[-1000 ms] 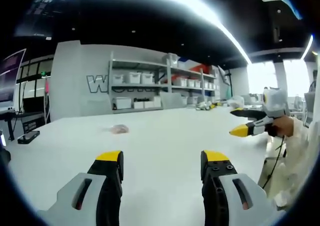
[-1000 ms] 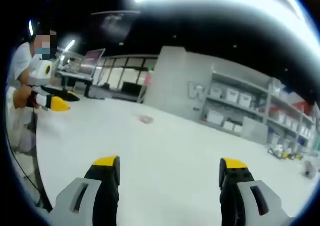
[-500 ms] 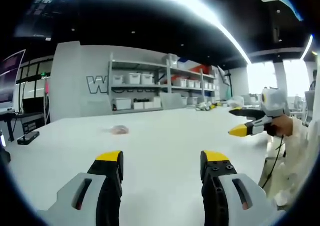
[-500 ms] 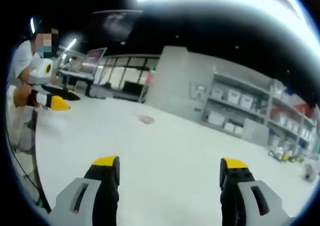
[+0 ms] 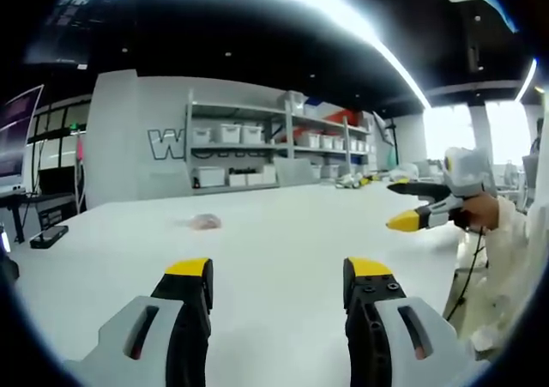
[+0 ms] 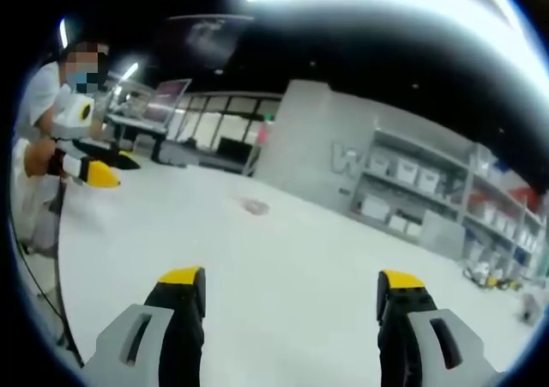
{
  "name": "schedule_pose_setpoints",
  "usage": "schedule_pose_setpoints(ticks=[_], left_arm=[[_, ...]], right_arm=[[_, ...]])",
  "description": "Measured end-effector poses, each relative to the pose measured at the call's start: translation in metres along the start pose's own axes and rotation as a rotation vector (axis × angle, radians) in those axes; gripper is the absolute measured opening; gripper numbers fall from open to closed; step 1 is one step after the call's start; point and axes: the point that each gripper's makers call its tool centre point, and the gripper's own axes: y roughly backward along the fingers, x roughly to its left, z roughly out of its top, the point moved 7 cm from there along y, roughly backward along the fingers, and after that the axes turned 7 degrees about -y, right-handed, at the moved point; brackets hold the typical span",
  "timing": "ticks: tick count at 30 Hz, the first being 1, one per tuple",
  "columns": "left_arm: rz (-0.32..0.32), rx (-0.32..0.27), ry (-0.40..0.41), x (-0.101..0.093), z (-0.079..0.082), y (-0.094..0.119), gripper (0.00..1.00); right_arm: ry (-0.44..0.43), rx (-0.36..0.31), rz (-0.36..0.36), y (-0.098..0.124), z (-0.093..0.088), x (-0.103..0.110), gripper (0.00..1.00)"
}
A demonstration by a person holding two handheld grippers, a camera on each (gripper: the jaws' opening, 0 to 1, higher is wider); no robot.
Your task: Open the resealable bag by pulling the two sides of the seal apart until the entire bag opening is separated and visibly accessible.
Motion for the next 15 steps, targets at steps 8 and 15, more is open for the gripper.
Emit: schedule_pose_setpoints(ticks=[8,15], left_arm=[[0.0,0.005,-0.003,-0.0001,-0.001,0.0005,0.6],[0.0,0.006,-0.005,-0.0002,-0.0008,0.0008,0.59]], right_arm=[[0.021,0.0,0.019,-0.0053,0.0027,0.0025,0.83],[0.032,0.007,0.025,-0.0067,0.0021,0.002,0.83]])
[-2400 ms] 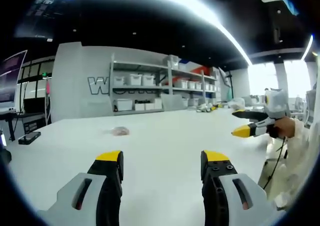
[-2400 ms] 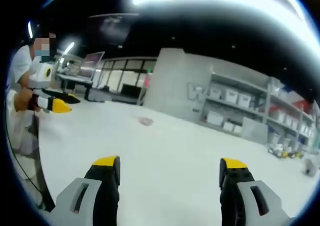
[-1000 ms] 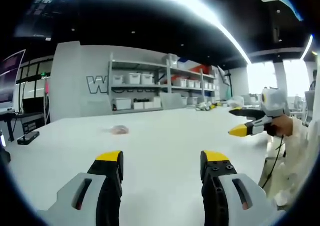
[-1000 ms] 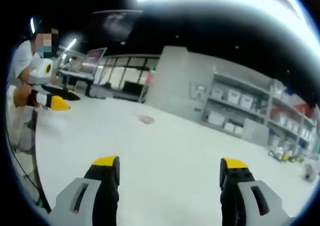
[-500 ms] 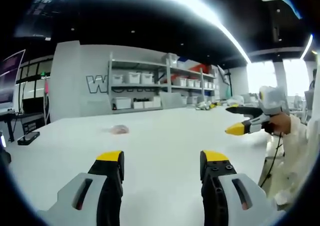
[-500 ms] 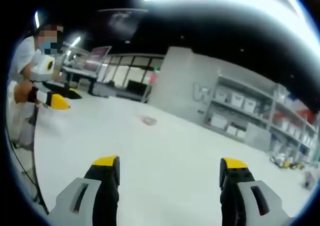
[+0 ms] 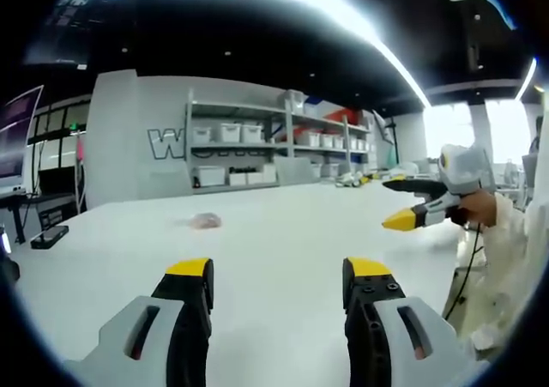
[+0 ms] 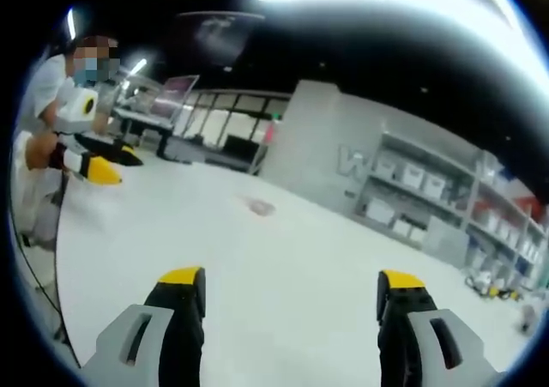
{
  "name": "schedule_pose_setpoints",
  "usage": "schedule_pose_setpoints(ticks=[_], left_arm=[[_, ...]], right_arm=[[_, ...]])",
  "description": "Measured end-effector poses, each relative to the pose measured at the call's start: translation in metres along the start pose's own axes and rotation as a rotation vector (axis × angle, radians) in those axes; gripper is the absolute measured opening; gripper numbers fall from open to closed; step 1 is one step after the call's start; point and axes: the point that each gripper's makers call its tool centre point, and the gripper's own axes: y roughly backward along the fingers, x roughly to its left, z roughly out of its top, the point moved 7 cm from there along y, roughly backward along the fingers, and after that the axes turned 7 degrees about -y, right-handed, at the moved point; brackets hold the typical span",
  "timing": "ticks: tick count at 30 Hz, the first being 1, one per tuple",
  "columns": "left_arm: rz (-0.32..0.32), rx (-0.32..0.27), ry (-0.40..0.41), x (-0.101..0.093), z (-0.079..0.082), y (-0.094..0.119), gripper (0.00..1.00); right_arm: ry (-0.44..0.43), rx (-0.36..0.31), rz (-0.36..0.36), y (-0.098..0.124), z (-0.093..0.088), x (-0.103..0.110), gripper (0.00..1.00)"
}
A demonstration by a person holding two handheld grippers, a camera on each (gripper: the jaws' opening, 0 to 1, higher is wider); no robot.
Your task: Open the resealable bag by pulling the two sides of the seal apart until the entire bag opening is separated and visibly accessible.
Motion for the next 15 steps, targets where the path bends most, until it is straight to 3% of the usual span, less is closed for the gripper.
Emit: schedule_pose_setpoints(ticks=[15], left_arm=[[0.001,-0.002,-0.003,-0.0005,0.0009,0.0004,0.59]], right_arm=[[0.041,0.026,0.042,-0.007,-0.0007,0.0029,0.83]])
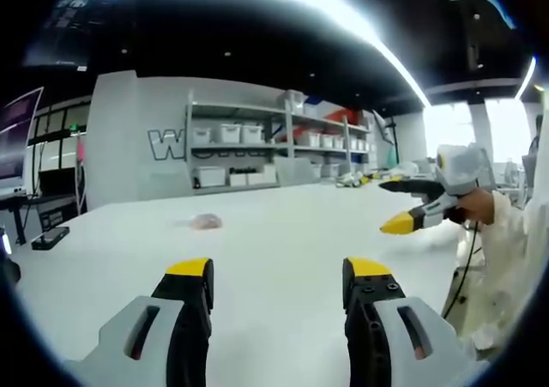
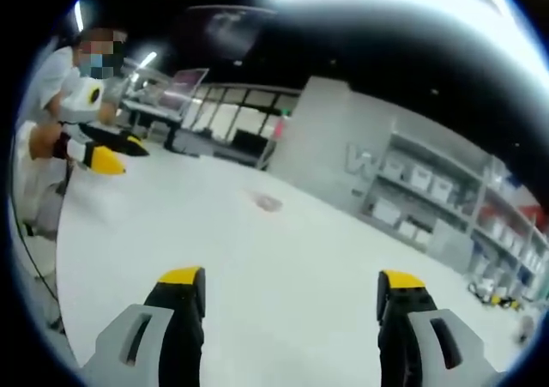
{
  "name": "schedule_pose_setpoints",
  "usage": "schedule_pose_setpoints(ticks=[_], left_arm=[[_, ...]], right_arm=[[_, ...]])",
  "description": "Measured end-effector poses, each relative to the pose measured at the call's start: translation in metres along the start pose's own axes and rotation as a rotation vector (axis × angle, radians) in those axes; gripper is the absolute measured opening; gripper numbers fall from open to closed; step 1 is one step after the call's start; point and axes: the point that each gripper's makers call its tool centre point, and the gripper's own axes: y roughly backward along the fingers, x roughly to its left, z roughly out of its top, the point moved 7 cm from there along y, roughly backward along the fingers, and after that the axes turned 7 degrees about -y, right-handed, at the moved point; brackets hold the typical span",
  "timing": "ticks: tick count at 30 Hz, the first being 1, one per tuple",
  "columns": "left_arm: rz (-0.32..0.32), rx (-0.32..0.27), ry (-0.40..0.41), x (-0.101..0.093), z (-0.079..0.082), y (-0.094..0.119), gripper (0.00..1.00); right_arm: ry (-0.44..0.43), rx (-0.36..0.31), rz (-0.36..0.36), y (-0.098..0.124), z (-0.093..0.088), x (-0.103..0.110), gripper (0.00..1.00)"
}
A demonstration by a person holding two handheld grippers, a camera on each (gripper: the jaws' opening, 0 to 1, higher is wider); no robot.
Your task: Open the resealable bag by pulling the two sides of the seal apart until the entire bag opening is separated and visibly accessible.
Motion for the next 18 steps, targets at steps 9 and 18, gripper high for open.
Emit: schedule_pose_setpoints(ticks=[9,18], left_arm=[[-0.005,0.004,0.002,-0.001,-0.001,-0.001,0.58],[-0.001,0.009,0.003,0.0,-0.002,0.001,0.58]], right_arm=[[0.029,-0.007,0.007,-0.007,0.005,0.001,0.83],[0.059,-0.007,-0.002,-0.011,0.005,0.0,0.81]])
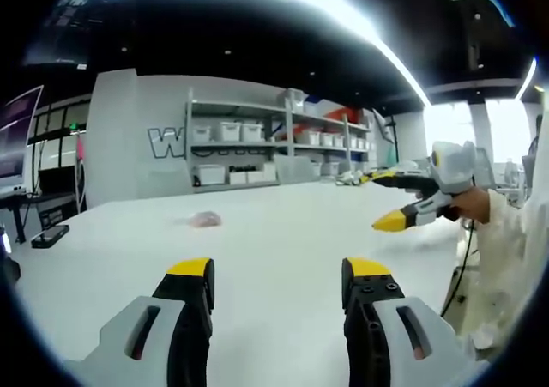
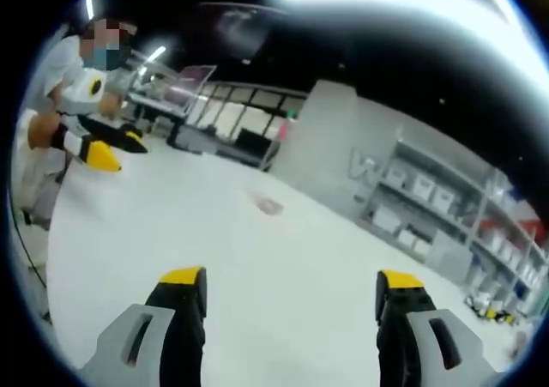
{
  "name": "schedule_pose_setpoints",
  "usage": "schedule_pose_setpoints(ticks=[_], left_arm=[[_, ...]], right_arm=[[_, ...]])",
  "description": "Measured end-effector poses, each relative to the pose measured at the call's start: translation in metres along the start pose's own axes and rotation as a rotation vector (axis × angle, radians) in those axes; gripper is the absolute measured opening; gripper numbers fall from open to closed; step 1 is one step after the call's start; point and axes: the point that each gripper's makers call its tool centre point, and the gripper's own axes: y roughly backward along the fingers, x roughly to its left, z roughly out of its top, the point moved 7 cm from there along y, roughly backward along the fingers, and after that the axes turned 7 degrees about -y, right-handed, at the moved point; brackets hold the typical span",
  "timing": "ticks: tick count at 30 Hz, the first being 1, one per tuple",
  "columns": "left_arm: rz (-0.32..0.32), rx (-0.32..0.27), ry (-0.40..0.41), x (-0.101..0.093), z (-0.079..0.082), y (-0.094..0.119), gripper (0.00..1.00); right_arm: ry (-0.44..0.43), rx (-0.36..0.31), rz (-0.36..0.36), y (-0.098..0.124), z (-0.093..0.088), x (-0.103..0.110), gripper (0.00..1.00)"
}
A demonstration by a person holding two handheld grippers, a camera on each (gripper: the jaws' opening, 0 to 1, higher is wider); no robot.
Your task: Open the resealable bag by pulling the two sides of the seal apart until the entire bag opening is separated and visibly accessible.
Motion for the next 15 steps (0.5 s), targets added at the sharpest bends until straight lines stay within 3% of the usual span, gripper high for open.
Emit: schedule_pose_setpoints(ticks=[15], left_arm=[[-0.011,-0.002,0.003,-0.001,0.0,0.001,0.54]], right_arm=[[0.114,-0.003,0.0,-0.011,0.009,0.006,0.81]])
